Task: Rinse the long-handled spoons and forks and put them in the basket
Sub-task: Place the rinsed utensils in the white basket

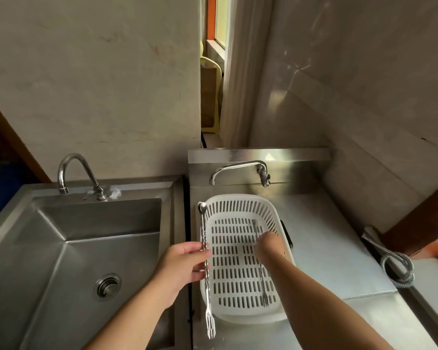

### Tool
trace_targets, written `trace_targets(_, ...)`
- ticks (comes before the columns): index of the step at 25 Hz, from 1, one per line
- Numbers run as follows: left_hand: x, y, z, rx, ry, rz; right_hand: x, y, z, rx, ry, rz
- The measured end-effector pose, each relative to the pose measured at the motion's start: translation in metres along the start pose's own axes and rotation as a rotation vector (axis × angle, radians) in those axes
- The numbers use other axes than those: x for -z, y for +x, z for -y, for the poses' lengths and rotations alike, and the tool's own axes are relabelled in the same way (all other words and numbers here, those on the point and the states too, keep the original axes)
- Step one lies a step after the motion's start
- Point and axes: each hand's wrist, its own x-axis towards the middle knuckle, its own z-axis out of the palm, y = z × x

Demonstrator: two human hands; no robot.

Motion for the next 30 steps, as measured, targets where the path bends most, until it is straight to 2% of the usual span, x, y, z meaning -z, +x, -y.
trace_targets(7,0.009,0.001,0.003,0.002,0.022,0.018,-0.01,-0.001,0.001,-0.114,0.075,-0.116)
trace_targets(9,0.006,0.002,0.001,-0.003,0.026,0.022,-0.008,-0.01,0.005,0.007,0.063,-0.102)
trace_targets(15,-0.012,0.0,-0.005,-0.005,0.0,0.056,0.01,-0.087,-0.001,0.32,0.392,0.187)
trace_targets(18,-0.024,-0.003,-0.004,-0.025,0.015,0.053,0.021,-0.13,-0.012,0.357,0.71,0.362)
trace_targets(20,-0.031,-0.004,-0.003,-0.033,0.008,0.051,0.026,-0.148,-0.016,0.35,0.819,0.439)
trace_targets(26,-0.042,-0.003,0.0,-0.038,-0.005,0.058,0.034,-0.155,-0.021,0.284,0.923,0.465)
trace_targets(30,-0.038,-0.001,-0.002,-0.028,-0.006,0.053,0.032,-0.147,-0.019,0.265,0.902,0.479)
